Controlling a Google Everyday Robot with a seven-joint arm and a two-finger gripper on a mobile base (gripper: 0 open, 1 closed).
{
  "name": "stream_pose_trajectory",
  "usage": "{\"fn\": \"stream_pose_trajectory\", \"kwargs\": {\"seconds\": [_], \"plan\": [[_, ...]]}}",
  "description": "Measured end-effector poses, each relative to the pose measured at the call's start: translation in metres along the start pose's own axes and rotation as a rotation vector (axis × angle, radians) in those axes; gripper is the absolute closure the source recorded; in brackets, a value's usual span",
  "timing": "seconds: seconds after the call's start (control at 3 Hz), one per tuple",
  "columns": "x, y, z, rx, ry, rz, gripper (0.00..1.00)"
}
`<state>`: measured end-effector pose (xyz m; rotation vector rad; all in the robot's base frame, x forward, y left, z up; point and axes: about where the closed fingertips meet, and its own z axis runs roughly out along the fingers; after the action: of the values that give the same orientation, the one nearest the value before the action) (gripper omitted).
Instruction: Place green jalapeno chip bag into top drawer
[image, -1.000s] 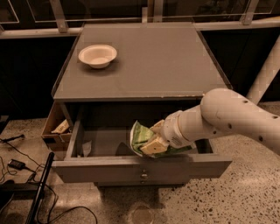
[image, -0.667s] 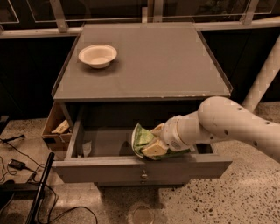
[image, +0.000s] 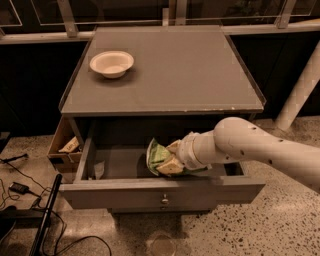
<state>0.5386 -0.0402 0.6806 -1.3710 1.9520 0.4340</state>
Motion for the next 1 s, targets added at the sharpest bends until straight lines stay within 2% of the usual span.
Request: {"fn": "stream_pose_trajectory", "kwargs": {"seconds": [0.33, 1.0], "plan": [[0.000, -0.014, 0.022, 0.008, -0.025, -0.023, 1.00], [0.002, -0.027, 0.069, -0.016, -0.083, -0.046, 1.00]]}}
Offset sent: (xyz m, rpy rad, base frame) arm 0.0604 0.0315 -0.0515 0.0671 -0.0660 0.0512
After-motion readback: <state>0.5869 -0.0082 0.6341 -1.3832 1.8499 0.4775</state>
